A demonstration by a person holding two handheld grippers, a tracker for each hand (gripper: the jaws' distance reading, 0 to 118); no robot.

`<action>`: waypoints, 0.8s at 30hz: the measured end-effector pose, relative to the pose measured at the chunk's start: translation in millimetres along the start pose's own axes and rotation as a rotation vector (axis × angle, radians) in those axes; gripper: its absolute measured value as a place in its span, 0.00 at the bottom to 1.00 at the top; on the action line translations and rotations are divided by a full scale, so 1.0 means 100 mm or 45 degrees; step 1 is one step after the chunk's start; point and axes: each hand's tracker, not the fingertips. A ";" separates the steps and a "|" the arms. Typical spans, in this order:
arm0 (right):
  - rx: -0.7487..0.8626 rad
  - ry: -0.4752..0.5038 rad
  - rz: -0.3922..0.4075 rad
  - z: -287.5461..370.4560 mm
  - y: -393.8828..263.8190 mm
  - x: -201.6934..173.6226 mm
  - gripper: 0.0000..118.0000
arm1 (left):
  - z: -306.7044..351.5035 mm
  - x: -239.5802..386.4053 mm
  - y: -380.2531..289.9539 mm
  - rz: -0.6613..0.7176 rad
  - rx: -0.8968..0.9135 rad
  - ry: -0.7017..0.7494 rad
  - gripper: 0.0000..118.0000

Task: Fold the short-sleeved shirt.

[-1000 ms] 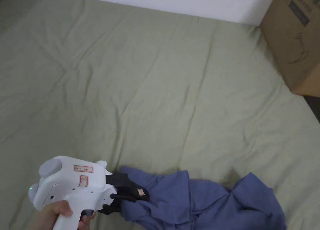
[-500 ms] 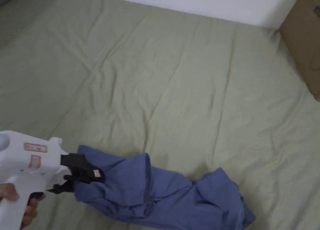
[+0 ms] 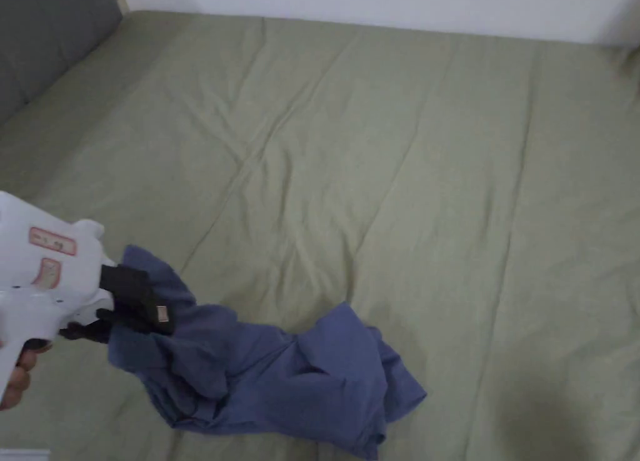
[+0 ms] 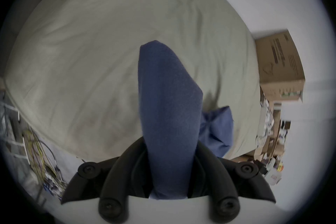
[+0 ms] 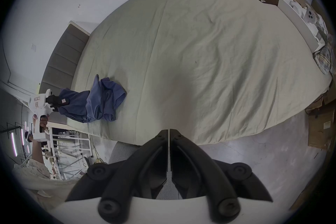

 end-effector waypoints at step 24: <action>0.109 0.048 -0.069 0.33 -0.09 0.68 0.01 | -0.09 1.05 -0.19 -0.082 0.269 -0.349 0.99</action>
